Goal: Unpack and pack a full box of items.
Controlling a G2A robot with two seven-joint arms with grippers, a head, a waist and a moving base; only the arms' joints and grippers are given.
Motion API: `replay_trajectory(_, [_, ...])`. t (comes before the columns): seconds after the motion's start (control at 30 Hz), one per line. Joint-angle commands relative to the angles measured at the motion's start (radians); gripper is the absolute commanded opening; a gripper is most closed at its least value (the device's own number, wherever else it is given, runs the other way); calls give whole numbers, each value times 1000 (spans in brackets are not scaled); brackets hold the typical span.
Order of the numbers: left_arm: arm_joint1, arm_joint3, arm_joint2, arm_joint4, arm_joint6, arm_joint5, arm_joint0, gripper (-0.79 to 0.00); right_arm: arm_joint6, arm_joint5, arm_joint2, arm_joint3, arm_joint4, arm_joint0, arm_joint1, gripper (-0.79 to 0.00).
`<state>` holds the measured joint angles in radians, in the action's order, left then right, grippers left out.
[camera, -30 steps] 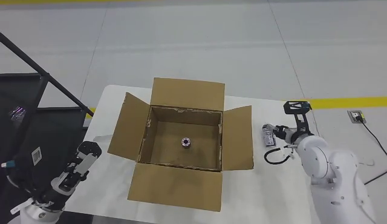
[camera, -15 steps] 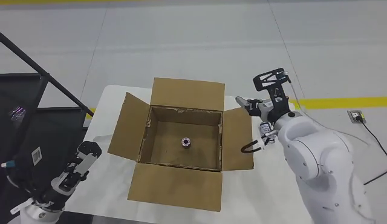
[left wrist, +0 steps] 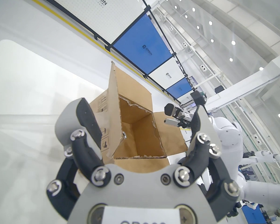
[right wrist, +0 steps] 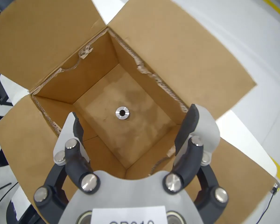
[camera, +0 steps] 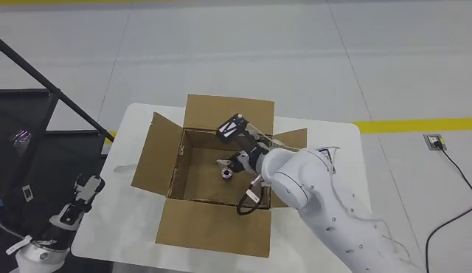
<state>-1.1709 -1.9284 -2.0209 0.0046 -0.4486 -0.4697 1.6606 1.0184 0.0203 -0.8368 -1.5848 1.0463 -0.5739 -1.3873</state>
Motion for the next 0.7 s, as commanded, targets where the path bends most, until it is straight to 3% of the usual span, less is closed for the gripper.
replay_trajectory(0.0, [0,12,-3,-11,1,-8,6,0,-13,-7,65,91,-44,43,-25,0])
replay_trajectory(0.23, [-1,16,-7,-42,4,-48,40,0,-54,-20,236,432,-104,169,-120,0])
replay_trajectory(0.47, [-1,13,-10,-50,8,-71,65,0,-133,-23,315,718,-134,229,-202,-6])
replay_trajectory(0.67, [0,19,-10,-51,2,-73,67,0,-189,-10,337,852,-171,246,-256,-200])
